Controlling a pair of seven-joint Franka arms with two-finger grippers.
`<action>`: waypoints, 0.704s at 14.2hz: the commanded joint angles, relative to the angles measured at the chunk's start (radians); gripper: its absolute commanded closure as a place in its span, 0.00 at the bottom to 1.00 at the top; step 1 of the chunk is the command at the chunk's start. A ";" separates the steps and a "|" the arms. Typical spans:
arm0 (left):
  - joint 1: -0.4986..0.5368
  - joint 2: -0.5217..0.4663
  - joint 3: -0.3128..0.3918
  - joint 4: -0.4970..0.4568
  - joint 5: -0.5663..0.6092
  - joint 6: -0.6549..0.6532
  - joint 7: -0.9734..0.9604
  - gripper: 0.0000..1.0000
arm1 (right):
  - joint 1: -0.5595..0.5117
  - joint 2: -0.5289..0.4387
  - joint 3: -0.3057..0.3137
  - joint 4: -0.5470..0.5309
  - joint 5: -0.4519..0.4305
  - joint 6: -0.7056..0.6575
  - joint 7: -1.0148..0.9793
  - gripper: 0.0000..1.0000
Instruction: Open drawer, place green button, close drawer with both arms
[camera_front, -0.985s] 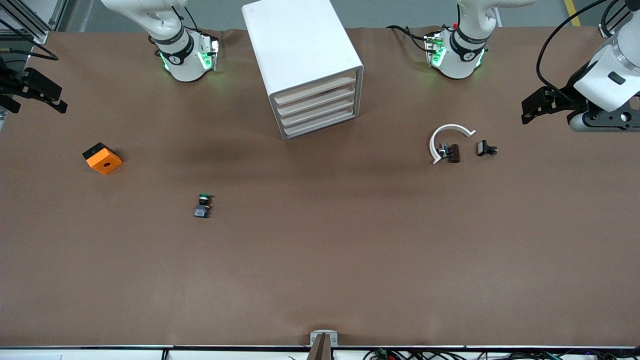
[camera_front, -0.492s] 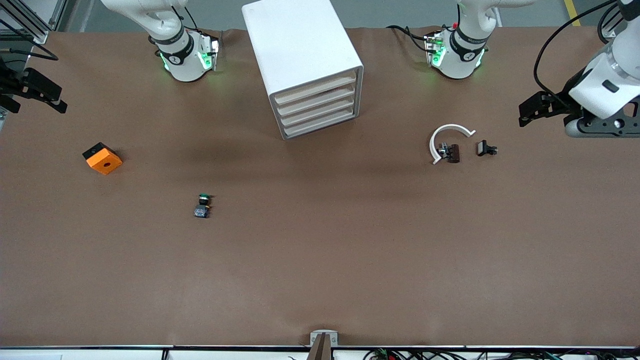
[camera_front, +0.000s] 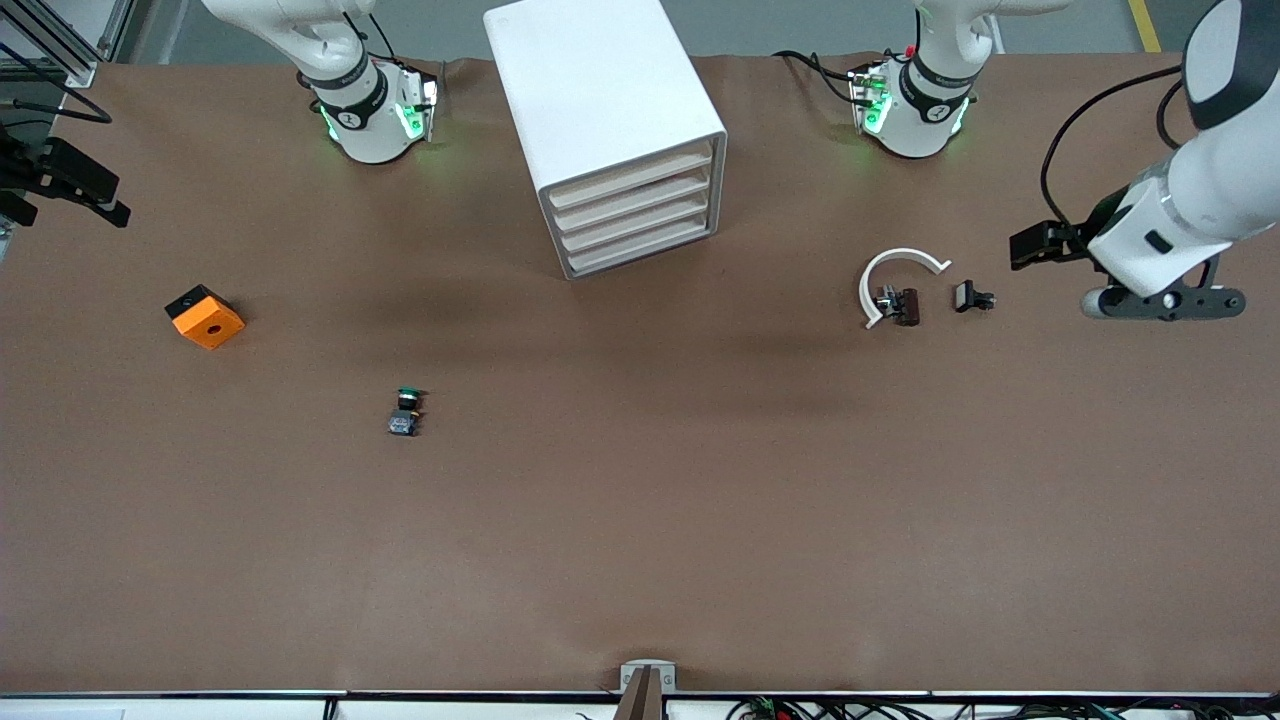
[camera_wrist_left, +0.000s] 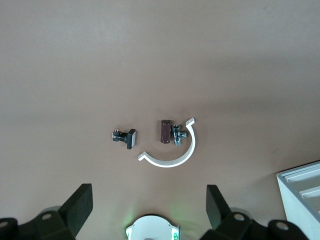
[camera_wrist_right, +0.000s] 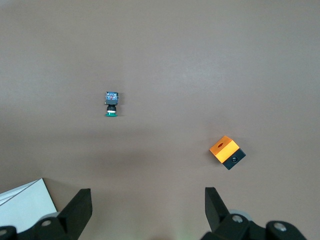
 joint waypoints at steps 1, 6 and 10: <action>0.002 0.058 -0.010 0.005 0.002 0.014 -0.012 0.00 | 0.001 -0.014 0.001 -0.011 -0.012 -0.002 0.008 0.00; -0.021 0.166 -0.010 0.004 0.000 0.080 -0.031 0.00 | -0.001 -0.014 0.001 -0.011 -0.012 -0.002 0.006 0.00; -0.073 0.247 -0.010 0.005 0.002 0.118 -0.148 0.00 | -0.001 -0.014 0.001 -0.011 -0.012 -0.001 0.006 0.00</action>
